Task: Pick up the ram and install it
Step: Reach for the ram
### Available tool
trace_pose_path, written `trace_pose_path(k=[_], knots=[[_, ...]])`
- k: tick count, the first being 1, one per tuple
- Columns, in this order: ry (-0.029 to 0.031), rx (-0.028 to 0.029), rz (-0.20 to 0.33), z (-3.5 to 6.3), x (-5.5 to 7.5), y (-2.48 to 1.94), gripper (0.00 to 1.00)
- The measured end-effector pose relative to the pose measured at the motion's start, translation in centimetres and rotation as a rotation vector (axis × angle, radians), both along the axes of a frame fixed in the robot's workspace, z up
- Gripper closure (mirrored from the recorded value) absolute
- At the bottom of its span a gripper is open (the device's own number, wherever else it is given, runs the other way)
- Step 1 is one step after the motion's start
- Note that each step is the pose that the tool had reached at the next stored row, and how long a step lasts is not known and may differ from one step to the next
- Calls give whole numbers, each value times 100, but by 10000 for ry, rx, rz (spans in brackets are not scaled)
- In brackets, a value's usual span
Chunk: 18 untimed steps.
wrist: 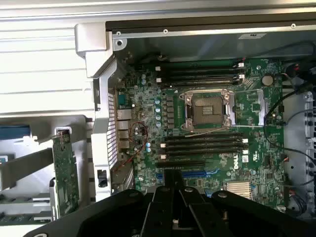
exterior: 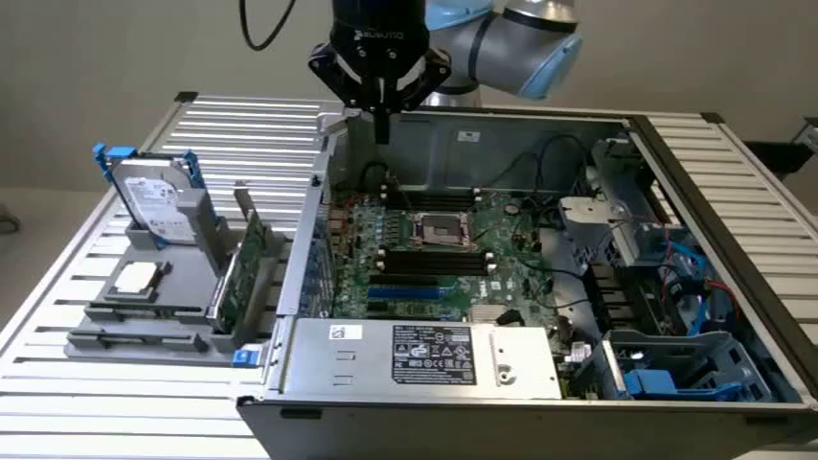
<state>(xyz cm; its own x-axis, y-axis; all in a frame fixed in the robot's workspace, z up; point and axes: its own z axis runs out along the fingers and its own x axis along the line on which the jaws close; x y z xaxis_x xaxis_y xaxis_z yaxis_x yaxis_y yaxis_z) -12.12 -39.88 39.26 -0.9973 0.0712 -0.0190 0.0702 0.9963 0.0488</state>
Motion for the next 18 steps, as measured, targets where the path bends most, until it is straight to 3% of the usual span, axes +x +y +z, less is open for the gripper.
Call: trace_pose_path(k=[10,18], knots=[[0,0,0,0,-4,0,89],[0,0,-1,-4,-354,-9,89]])
